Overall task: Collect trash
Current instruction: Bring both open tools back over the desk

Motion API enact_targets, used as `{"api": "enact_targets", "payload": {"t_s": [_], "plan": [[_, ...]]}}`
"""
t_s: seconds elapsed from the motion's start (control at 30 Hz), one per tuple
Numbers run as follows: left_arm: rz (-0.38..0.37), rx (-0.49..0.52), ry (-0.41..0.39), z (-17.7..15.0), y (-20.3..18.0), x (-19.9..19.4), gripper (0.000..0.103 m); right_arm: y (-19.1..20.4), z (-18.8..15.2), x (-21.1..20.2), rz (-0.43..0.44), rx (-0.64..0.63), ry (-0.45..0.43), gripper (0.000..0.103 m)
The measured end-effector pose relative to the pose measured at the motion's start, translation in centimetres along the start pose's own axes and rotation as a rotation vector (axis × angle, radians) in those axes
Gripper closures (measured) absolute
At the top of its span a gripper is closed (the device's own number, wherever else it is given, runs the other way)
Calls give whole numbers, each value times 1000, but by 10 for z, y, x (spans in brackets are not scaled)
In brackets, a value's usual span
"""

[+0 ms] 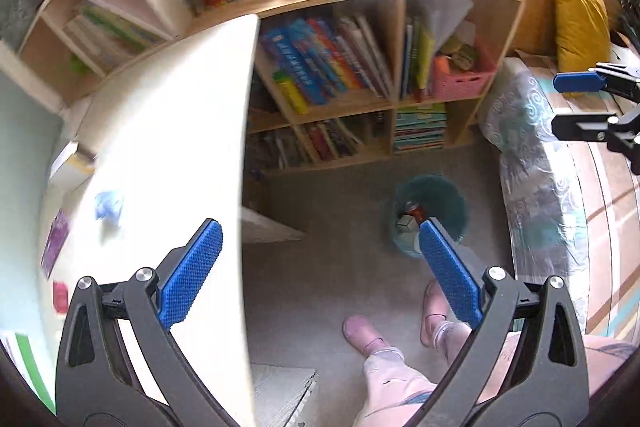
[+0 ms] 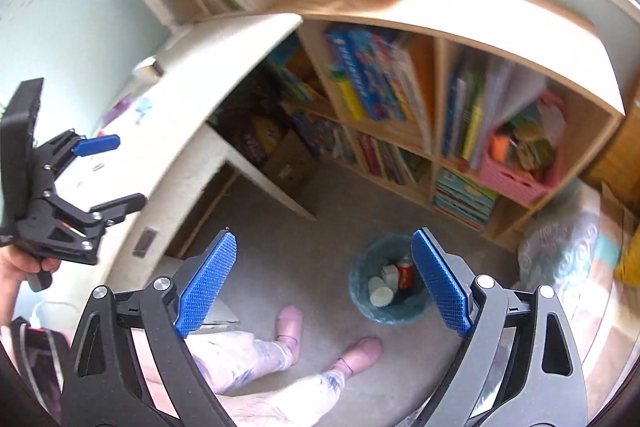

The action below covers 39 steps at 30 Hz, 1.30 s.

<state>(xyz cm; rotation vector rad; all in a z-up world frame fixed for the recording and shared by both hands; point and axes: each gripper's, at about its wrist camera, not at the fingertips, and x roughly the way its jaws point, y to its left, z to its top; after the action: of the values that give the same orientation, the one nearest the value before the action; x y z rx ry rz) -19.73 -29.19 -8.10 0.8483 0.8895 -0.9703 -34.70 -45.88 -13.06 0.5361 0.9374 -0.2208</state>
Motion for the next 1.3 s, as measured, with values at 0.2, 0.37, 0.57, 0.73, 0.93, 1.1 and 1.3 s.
{"api": "enact_targets", "payload": {"t_s": [0.2,0.37,0.57,0.73,0.93,1.1,1.3], "plan": [[45,-110,2,-25,41,-20,7,51,23,4,73,-122,11,13],[101,-179,21,-54,75,-29,7,92,42,10,113,-217,9,13],[142,-320,38,-88,118,-36,7,133,63,25,169,-299,33,13],[180,-400,43,-113,142,-46,7,169,74,40,206,-380,70,13],[223,-465,53,-138,169,-54,7,205,83,57,249,-446,101,13],[253,-506,67,-157,191,-58,7,233,89,67,268,-491,119,13],[282,-554,79,-177,215,-60,7,262,98,83,281,-545,137,13]]}}
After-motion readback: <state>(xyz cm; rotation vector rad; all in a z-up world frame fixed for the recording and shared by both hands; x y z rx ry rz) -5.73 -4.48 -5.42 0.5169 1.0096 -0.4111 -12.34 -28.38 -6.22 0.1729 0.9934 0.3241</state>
